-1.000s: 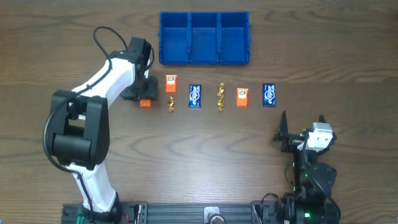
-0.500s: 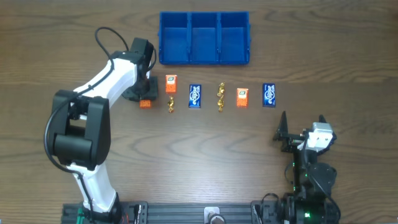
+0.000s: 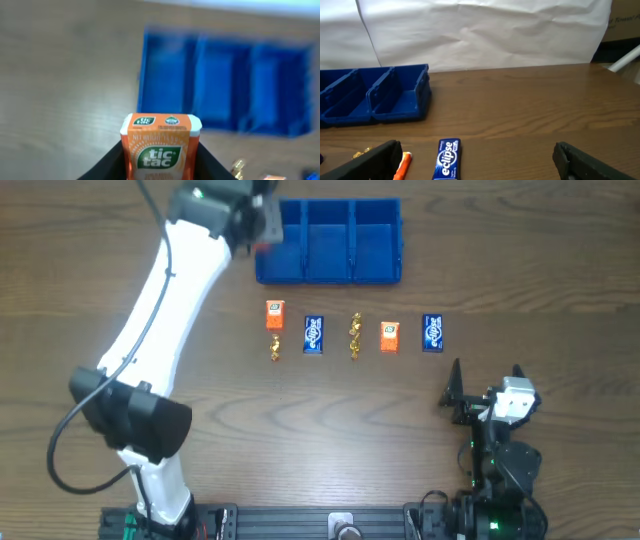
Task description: Sort Candies Into Trays
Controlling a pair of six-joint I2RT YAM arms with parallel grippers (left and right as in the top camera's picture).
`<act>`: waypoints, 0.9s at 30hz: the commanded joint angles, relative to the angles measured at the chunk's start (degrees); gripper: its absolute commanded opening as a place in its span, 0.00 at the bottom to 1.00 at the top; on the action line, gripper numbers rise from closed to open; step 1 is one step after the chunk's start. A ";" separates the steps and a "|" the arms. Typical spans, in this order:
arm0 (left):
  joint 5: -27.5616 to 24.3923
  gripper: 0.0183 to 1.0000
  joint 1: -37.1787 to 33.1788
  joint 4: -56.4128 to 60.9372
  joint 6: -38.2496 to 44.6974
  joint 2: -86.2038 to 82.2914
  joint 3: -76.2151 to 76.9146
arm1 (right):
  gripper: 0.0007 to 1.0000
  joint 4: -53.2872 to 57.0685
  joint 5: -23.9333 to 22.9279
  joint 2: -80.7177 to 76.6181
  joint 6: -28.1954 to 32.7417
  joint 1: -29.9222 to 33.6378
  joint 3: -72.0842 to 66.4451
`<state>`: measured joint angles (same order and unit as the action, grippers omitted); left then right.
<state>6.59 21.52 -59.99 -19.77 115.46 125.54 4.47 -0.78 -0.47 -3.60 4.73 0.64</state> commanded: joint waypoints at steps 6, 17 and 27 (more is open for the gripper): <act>1.46 0.24 -0.70 -3.93 -1.05 19.12 18.16 | 1.00 0.22 0.48 0.31 0.68 -0.33 -0.22; -0.22 0.27 -0.76 -1.38 -1.29 25.70 18.16 | 1.00 0.22 0.48 0.31 0.68 -0.33 -0.22; -0.26 1.00 -0.98 -1.53 -1.27 25.73 18.16 | 1.00 0.22 0.48 0.31 0.68 -0.33 -0.22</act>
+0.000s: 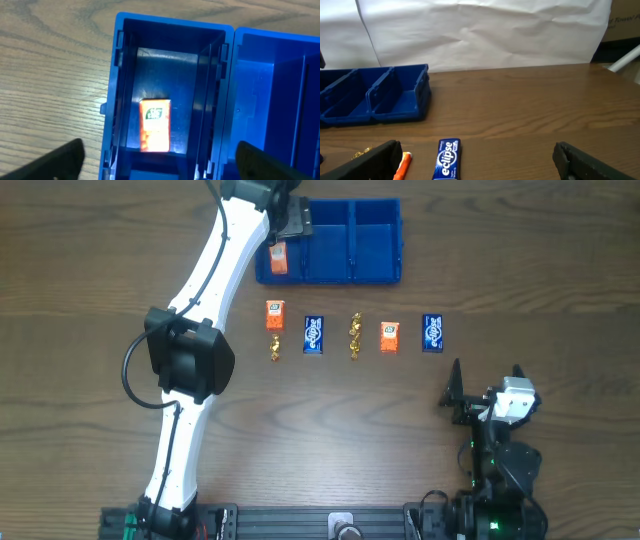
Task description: Sort Candies Into Trays
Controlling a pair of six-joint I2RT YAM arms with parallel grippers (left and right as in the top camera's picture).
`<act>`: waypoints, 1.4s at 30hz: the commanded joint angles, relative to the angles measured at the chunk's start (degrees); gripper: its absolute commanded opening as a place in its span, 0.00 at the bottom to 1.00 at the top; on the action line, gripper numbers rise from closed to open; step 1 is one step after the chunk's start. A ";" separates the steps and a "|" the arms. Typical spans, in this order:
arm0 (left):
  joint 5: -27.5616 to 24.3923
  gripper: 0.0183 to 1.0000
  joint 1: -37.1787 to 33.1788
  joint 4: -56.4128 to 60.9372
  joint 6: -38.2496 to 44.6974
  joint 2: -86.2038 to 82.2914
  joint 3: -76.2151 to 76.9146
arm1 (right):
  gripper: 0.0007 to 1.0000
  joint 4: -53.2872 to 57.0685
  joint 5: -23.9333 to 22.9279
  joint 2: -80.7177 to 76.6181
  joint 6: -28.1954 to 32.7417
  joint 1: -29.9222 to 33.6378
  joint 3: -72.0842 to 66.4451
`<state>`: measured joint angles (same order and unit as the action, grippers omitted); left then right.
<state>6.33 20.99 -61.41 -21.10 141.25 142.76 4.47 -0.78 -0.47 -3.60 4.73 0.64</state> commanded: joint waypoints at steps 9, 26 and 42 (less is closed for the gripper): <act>0.24 1.00 2.54 -8.63 -0.39 -12.00 -0.15 | 1.00 0.22 0.48 0.31 0.68 -0.33 -0.22; 3.45 0.99 5.29 21.38 -3.30 -34.86 -58.34 | 1.00 0.22 0.48 0.31 0.68 -0.33 -0.22; -0.63 0.96 4.52 26.56 -2.05 -23.96 -60.43 | 1.00 0.22 0.48 0.31 0.68 -0.33 -0.22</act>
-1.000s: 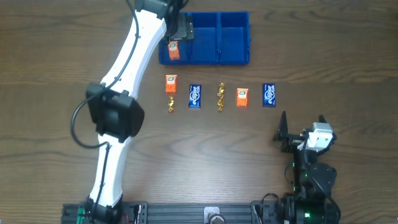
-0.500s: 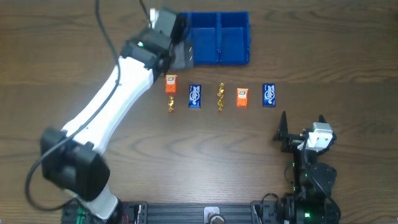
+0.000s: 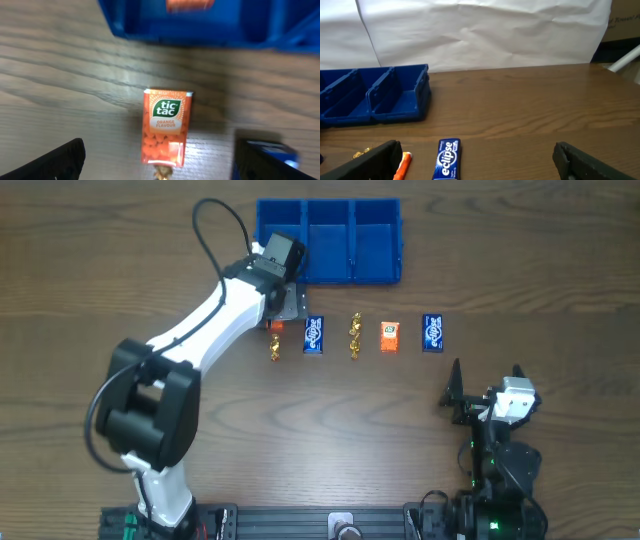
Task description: Sort Candies Into Trays
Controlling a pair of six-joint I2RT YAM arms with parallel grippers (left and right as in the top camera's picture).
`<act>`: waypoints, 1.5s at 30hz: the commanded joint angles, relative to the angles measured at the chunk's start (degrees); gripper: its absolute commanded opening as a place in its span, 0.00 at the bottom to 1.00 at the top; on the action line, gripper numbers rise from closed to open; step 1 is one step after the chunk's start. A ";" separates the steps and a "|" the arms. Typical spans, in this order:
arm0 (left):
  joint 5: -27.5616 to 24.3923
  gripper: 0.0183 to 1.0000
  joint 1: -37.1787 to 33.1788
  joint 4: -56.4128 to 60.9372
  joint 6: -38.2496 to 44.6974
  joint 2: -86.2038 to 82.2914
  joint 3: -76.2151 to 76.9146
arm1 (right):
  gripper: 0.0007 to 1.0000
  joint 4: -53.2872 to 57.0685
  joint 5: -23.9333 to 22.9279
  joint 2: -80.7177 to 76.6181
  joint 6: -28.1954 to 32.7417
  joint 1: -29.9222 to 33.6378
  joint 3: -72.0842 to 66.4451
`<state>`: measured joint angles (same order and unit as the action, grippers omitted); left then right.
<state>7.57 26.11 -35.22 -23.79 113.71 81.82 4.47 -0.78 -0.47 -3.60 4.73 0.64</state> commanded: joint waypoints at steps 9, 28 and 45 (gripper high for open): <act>-2.89 0.94 -1.38 0.22 0.63 5.88 0.50 | 1.00 0.22 0.48 0.31 0.68 -0.33 -0.22; -4.63 0.40 -1.77 1.86 0.66 6.95 0.50 | 1.00 0.22 0.48 0.31 0.68 -0.33 -0.22; 6.40 0.30 1.38 -2.64 0.31 -6.97 12.26 | 1.00 0.22 0.48 0.31 0.68 -0.33 -0.22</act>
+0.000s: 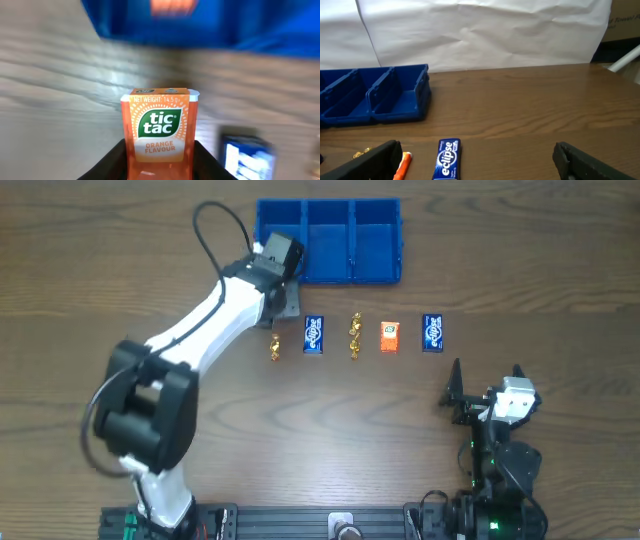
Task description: Sort Candies Into Trays
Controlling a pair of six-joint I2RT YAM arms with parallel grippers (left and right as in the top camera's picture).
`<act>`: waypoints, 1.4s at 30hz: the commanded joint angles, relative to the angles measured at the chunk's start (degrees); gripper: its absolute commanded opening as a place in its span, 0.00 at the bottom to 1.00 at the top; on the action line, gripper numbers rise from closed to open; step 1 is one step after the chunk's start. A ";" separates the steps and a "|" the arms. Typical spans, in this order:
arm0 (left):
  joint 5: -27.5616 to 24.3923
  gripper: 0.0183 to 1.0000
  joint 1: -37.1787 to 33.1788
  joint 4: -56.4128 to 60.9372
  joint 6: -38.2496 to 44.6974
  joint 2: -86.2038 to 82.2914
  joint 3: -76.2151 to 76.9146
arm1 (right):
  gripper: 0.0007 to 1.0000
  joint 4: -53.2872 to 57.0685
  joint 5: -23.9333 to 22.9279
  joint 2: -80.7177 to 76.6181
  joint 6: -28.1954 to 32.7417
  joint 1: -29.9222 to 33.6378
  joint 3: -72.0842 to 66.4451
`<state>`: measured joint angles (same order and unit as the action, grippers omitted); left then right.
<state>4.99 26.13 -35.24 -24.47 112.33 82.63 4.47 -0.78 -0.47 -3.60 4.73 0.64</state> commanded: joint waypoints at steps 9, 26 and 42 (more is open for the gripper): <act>11.47 0.29 -1.64 -0.66 4.13 1.42 23.96 | 1.00 0.22 0.48 0.31 0.68 -0.33 -0.22; 6.97 0.36 -4.09 2.89 3.69 10.69 23.93 | 1.00 0.22 0.48 0.31 0.68 -0.33 -0.22; 3.69 1.00 -3.78 4.55 3.63 10.75 24.06 | 1.00 0.22 0.48 0.31 0.68 -0.33 -0.22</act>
<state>11.31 22.22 -31.79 -20.95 123.44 106.41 4.47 -0.78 -0.47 -3.60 4.73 0.64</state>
